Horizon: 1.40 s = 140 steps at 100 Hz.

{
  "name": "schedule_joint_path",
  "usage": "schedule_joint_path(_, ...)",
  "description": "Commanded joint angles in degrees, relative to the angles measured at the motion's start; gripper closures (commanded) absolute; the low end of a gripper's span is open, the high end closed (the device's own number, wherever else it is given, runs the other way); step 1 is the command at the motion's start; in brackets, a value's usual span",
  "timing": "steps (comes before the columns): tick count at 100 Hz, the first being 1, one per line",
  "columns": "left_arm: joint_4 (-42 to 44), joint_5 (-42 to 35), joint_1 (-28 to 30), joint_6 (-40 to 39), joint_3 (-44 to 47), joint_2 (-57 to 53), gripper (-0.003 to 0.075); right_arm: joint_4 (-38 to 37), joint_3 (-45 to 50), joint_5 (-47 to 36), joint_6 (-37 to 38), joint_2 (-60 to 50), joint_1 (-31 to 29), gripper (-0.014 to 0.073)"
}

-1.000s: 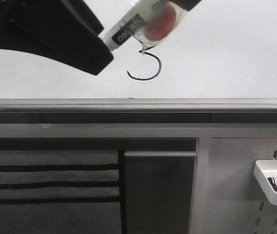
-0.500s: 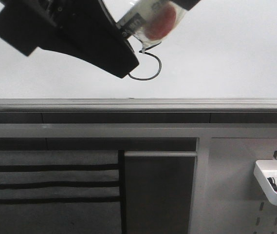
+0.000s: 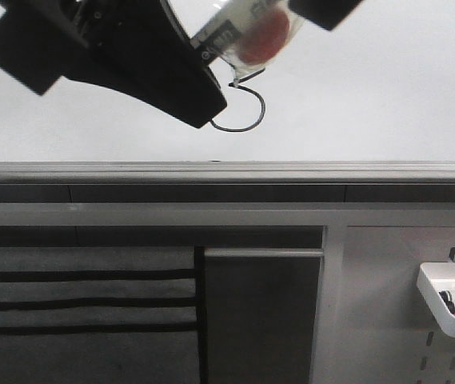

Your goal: Write number 3 on whiteboard

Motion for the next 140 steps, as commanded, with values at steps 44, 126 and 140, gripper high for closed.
schedule_joint_path(44,-7.10,-15.98,28.58,-16.27,3.12,0.98,0.0739,-8.14,-1.55,4.33,16.20,-10.59,-17.42,0.0283)
schedule_joint_path(126,-12.66,-22.89,33.28,-16.27,3.26,8.81,0.0369,-5.36,-1.55,4.23,16.22,-10.77,-17.42,0.0283)
schedule_joint_path(140,-12.66,-22.31,33.28,-16.27,3.12,8.81,0.0367,-5.36,-1.55,4.23,16.22,-10.77,-17.42,0.0283)
